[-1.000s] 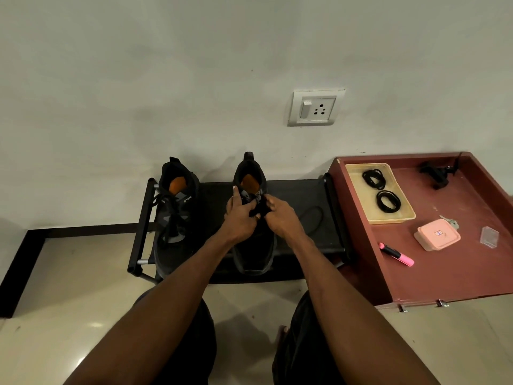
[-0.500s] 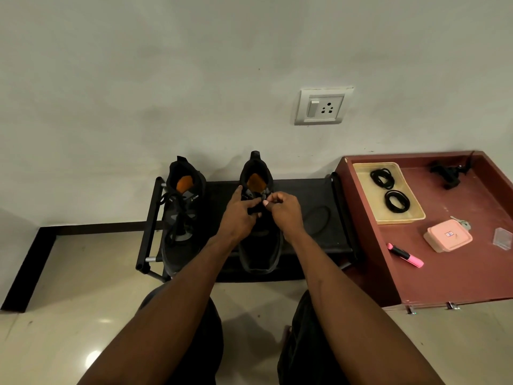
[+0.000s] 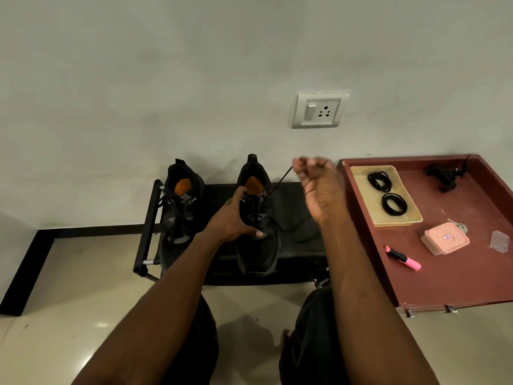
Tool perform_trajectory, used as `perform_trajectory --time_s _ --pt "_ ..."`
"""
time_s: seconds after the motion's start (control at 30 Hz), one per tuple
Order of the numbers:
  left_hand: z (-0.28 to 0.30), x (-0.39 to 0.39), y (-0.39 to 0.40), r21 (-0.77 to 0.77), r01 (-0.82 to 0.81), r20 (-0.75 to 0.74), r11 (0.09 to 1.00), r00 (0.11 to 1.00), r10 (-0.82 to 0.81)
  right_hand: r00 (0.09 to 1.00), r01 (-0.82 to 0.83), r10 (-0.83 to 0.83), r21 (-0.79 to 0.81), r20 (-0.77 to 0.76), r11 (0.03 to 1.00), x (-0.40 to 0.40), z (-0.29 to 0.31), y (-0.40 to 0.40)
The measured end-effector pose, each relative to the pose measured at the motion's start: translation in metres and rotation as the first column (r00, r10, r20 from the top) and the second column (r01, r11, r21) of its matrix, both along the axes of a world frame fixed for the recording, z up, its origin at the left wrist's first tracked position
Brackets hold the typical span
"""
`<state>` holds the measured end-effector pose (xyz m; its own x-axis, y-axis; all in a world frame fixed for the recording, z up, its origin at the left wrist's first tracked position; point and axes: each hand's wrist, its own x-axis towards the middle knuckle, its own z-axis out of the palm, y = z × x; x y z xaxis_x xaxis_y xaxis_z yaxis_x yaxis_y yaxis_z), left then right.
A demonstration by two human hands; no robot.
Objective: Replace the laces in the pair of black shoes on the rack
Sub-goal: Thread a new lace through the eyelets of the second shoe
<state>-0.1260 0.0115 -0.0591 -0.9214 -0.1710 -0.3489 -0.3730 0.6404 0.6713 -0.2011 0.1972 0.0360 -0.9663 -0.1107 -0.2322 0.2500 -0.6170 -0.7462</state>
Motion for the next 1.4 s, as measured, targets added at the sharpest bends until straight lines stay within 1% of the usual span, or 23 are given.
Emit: perform_trajectory --time_s 0.13,0.23,0.3,0.33,0.37,0.4,0.43,0.47,0.5,0.53,0.6,0.67,0.7,0.8,0.93,1.0,1.1,1.2,1.23,1.3,1.33,1.37,1.4 --pt "-0.003 0.002 0.0 0.046 -0.034 -0.009 0.998 0.999 0.034 0.964 -0.07 -0.01 -0.289 -0.265 0.955 0.0 0.062 0.016" --pt "-0.004 0.003 0.002 0.056 -0.048 -0.008 0.997 0.999 0.048 0.922 -0.13 -0.02 -0.358 -0.386 0.925 0.001 0.085 0.019" --pt "-0.003 0.003 0.003 0.055 -0.048 -0.015 0.997 0.999 0.049 0.93 -0.042 -0.056 -0.256 -0.364 0.966 0.001 0.077 0.015" --pt "-0.002 0.004 0.003 0.054 -0.046 -0.018 0.997 0.999 0.047 0.946 0.05 -0.077 -0.092 -0.315 0.994 0.0 0.063 0.011" --pt "-0.003 0.004 0.003 0.053 -0.045 -0.022 0.998 0.999 0.047 0.958 0.149 -0.096 0.185 -0.269 0.971 -0.001 0.046 0.007" --pt "-0.002 0.004 0.003 0.053 -0.047 -0.022 0.997 0.999 0.048 0.964 0.213 -0.088 0.537 -0.25 0.816 -0.001 0.025 0.003" --pt "-0.002 0.004 0.003 0.053 -0.05 -0.024 0.997 0.998 0.052 0.973 0.191 0.005 0.812 -0.232 0.552 0.0 0.003 0.0" --pt "-0.001 0.003 0.003 0.053 -0.052 -0.026 0.997 0.998 0.054 0.967 0.136 0.169 0.946 -0.191 0.293 0.0 -0.019 -0.004" --pt "-0.002 0.003 0.003 0.058 -0.052 -0.027 0.997 0.998 0.053 0.938 0.07 0.33 0.991 -0.103 0.11 0.002 -0.036 -0.007" --pt "-0.001 0.003 0.003 0.057 -0.052 -0.032 0.997 0.998 0.054 0.894 -0.002 0.449 1.0 -0.007 0.019 0.004 -0.049 -0.013" --pt "-0.001 0.003 0.004 0.066 -0.045 -0.036 0.997 0.998 0.047 0.81 -0.121 0.568 0.989 0.146 -0.082 0.007 -0.069 -0.024" --pt "0.0 0.005 0.004 0.071 -0.035 -0.04 0.997 0.999 0.038 0.776 -0.121 0.586 0.967 0.234 -0.226 0.009 -0.079 -0.03" --pt "0.001 0.006 0.003 0.067 -0.037 -0.041 0.997 0.998 0.04 0.791 -0.113 0.558 0.956 0.251 -0.27 0.009 -0.081 -0.031" --pt "0.003 0.007 0.002 0.064 -0.044 -0.032 0.997 0.998 0.046 0.844 -0.125 0.474 0.953 0.249 -0.277 0.004 -0.084 -0.027" --pt "0.003 0.006 0.005 0.053 -0.04 -0.029 0.998 0.999 0.042 0.787 -0.11 0.578 0.971 0.216 -0.213 0.001 -0.092 -0.023" --pt "0.001 0.006 0.006 0.047 -0.041 -0.032 0.998 0.999 0.043 0.764 -0.116 0.599 0.964 0.241 -0.239 0.005 -0.096 -0.023" --pt "0.002 0.006 0.006 0.039 -0.055 -0.026 0.998 0.998 0.056 0.813 -0.089 0.541 0.965 0.214 -0.248 0.003 -0.096 -0.022" --pt "0.005 0.007 0.008 0.026 -0.061 -0.016 0.998 0.998 0.062 0.874 -0.128 0.452 0.981 0.18 -0.142 -0.002 -0.087 -0.018" --pt "0.005 0.007 0.009 0.02 -0.062 -0.013 0.998 0.998 0.063 0.878 -0.151 0.438 0.979 0.196 -0.135 -0.004 -0.085 -0.015" --pt "0.006 0.007 0.009 0.01 -0.063 -0.01 0.998 0.998 0.064 0.866 -0.182 0.438 0.968 0.242 -0.175 -0.008 -0.081 -0.009" --pt "0.005 0.007 0.009 0.01 -0.063 -0.01 0.998 0.998 0.063 0.866 -0.2 0.436 0.969 0.244 -0.145 -0.009 -0.079 -0.006" --pt "0.005 0.007 0.008 0.014 -0.062 -0.008 0.998 0.998 0.062 0.875 -0.224 0.428 0.973 0.225 -0.053 -0.01 -0.076 -0.004" --pt "0.005 0.007 0.008 0.019 -0.063 -0.005 0.998 0.998 0.063 0.897 -0.241 0.404 0.965 0.18 0.106 -0.01 -0.07 -0.004"
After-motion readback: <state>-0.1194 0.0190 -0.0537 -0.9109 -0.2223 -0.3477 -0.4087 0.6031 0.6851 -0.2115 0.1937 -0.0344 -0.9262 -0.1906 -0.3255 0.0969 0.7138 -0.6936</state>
